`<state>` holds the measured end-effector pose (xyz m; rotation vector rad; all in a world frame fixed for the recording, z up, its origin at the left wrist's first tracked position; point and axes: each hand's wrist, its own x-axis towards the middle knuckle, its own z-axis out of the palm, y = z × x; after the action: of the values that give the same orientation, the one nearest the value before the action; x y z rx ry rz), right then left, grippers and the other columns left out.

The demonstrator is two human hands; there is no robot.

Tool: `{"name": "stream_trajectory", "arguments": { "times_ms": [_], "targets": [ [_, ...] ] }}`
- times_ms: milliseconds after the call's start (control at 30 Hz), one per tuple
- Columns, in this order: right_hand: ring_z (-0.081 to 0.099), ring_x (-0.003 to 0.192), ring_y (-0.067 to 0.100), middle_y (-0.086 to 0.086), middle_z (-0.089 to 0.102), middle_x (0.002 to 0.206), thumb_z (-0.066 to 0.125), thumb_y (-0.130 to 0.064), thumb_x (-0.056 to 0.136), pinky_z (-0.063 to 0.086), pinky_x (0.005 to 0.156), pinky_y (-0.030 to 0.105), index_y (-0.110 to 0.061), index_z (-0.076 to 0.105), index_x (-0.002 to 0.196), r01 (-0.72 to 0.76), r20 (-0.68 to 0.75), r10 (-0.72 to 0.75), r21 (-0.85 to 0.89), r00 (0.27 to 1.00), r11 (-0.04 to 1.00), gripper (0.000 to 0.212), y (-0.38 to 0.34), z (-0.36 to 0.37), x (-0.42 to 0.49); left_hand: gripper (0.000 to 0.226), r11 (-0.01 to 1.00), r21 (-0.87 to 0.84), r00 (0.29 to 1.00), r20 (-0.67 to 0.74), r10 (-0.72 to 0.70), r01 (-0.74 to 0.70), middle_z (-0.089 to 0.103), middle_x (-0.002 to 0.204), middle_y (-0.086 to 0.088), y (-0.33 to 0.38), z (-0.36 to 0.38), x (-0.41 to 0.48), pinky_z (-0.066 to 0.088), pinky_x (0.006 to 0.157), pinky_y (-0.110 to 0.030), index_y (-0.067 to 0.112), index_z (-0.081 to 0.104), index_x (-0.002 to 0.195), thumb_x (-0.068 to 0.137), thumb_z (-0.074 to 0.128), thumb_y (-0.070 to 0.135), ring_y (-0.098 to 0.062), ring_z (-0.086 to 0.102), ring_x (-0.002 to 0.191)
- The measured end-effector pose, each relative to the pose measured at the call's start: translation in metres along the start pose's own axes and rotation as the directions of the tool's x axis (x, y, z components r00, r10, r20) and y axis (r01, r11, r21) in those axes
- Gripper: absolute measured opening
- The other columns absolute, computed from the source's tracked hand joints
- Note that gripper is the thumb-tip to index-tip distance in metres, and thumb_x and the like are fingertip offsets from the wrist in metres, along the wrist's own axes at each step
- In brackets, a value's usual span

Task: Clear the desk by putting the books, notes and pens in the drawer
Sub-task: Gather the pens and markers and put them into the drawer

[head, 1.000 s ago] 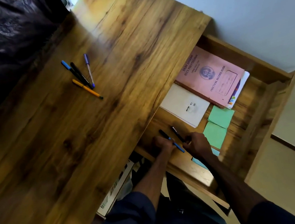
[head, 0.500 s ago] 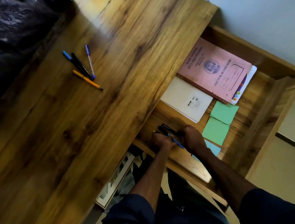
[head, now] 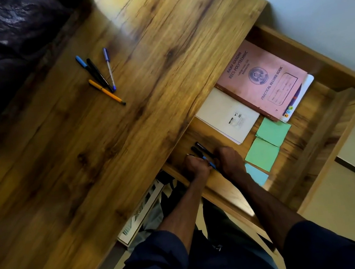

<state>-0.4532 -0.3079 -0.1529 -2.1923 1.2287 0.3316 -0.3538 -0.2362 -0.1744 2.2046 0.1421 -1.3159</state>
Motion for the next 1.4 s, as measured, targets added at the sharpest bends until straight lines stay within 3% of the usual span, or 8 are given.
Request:
{"name": "stream_trajectory", "arguments": {
  "times_ms": [233,367,533,800,933,1100,1233,1400],
  "targets": [
    [0.060,0.077,0.025,0.007,0.063,0.090,0.065,-0.025,0.092,0.040,0.059,0.029,-0.014,0.072,0.090,0.030,-0.026,-0.030,0.006,0.999,1.000,0.014,-0.006,0.002,0.000,0.026,0.998,-0.036,0.995,-0.075,-0.060,0.058,0.076,0.091,-0.014,0.002,0.012,0.009,0.065,0.066,-0.044,-0.006,0.072,0.094,0.070,0.083,-0.006,-0.025,0.076,0.080],
    [0.059,0.079,0.026,0.008,0.063,0.090,0.065,-0.027,0.091,0.045,0.060,0.032,-0.014,0.073,0.092,0.039,0.000,-0.039,0.004,0.999,0.999,0.015,-0.007,0.000,-0.002,0.022,0.996,0.040,0.994,-0.090,-0.070,0.074,0.078,0.083,-0.009,-0.015,0.021,0.030,0.065,0.060,-0.040,0.003,0.076,0.082,0.065,0.090,0.003,-0.020,0.075,0.070],
    [0.062,0.075,0.025,0.005,0.067,0.083,0.068,-0.024,0.089,0.041,0.056,0.028,-0.017,0.073,0.090,0.046,0.018,-0.046,-0.021,0.999,0.999,0.009,-0.006,-0.002,-0.004,0.018,0.999,0.011,0.997,-0.056,-0.050,0.051,0.076,0.091,-0.013,-0.004,0.015,0.015,0.065,0.070,-0.040,-0.003,0.072,0.096,0.079,0.077,-0.002,-0.024,0.076,0.082],
    [0.066,0.076,0.027,0.005,0.071,0.084,0.067,-0.015,0.086,0.054,0.060,0.035,-0.019,0.073,0.091,0.015,0.030,-0.015,0.019,0.999,1.000,0.009,-0.005,-0.002,-0.006,0.018,0.997,-0.076,0.998,-0.056,-0.009,0.004,0.076,0.095,-0.014,0.007,0.003,-0.008,0.060,0.060,-0.021,-0.006,0.073,0.098,0.081,0.078,-0.002,-0.023,0.076,0.081],
    [0.067,0.076,0.027,0.006,0.073,0.084,0.067,-0.015,0.089,0.051,0.060,0.032,-0.015,0.075,0.094,0.036,0.007,-0.036,0.053,0.999,0.998,0.009,-0.004,-0.001,-0.009,0.022,0.995,-0.097,0.998,-0.061,-0.022,0.016,0.076,0.099,-0.020,0.009,0.005,-0.009,0.064,0.070,-0.033,-0.008,0.072,0.102,0.082,0.078,-0.001,-0.027,0.076,0.083],
    [0.066,0.075,0.022,0.006,0.073,0.085,0.069,-0.015,0.089,0.052,0.062,0.031,-0.012,0.076,0.096,0.071,-0.004,-0.071,0.095,0.997,0.993,0.010,-0.006,-0.004,-0.010,0.032,0.982,-0.186,0.998,-0.045,-0.045,0.036,0.072,0.110,-0.021,0.013,0.002,-0.015,0.057,0.053,-0.016,-0.010,0.065,0.114,0.084,0.074,-0.006,-0.028,0.075,0.095],
    [0.065,0.075,0.022,0.005,0.073,0.085,0.070,-0.016,0.089,0.054,0.061,0.034,-0.014,0.076,0.095,0.069,0.009,-0.070,0.098,0.998,0.993,0.009,-0.005,-0.005,-0.009,0.043,0.979,-0.195,0.996,-0.043,-0.076,0.066,0.070,0.113,-0.021,0.016,0.003,-0.017,0.064,0.071,-0.032,-0.010,0.061,0.119,0.079,0.078,-0.008,-0.030,0.074,0.098],
    [0.065,0.073,0.022,0.005,0.072,0.083,0.070,-0.015,0.089,0.054,0.060,0.034,-0.014,0.076,0.095,0.083,0.015,-0.085,0.100,0.996,0.991,0.009,-0.005,-0.005,-0.009,0.042,0.976,-0.198,0.993,-0.052,-0.103,0.091,0.072,0.111,-0.021,0.015,0.003,-0.017,0.064,0.069,-0.035,-0.008,0.063,0.116,0.077,0.079,-0.007,-0.029,0.075,0.095]
  ]
}}
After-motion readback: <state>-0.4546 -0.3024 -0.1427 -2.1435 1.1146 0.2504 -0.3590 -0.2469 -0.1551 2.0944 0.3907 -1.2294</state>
